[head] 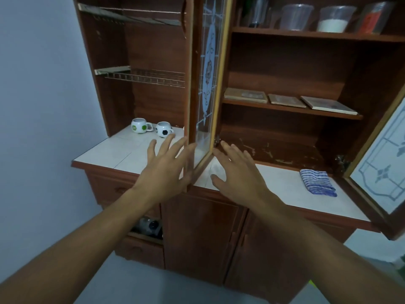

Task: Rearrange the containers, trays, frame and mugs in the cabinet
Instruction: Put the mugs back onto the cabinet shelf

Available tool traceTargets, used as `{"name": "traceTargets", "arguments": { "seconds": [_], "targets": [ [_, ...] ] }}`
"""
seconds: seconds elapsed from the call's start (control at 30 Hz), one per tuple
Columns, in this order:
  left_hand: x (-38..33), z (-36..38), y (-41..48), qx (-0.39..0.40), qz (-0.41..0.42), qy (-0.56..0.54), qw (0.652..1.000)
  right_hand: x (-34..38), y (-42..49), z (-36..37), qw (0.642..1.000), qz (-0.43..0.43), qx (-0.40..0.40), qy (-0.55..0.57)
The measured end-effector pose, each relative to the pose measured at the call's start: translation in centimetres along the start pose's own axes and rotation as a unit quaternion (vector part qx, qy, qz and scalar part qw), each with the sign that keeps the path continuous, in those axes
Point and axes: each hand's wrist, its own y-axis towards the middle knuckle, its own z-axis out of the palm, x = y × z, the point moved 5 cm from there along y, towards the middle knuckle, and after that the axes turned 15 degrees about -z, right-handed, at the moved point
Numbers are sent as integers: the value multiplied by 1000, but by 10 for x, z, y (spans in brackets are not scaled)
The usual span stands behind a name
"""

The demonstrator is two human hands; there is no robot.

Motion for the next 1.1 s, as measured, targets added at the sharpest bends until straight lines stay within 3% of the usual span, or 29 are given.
{"name": "traceTargets", "arguments": {
  "seconds": [0.4, 0.7, 1.1],
  "targets": [
    [121, -13, -27, 13, -50, 32, 998, 100, 57, 23, 999, -32, -11, 11],
    [219, -8, -43, 68, -54, 48, 995, 168, 104, 57, 999, 9, 3, 38],
    [256, -1, -27, 52, -83, -65, 993, 189, 149, 83, 996, 31, 5, 85]
  ]
}}
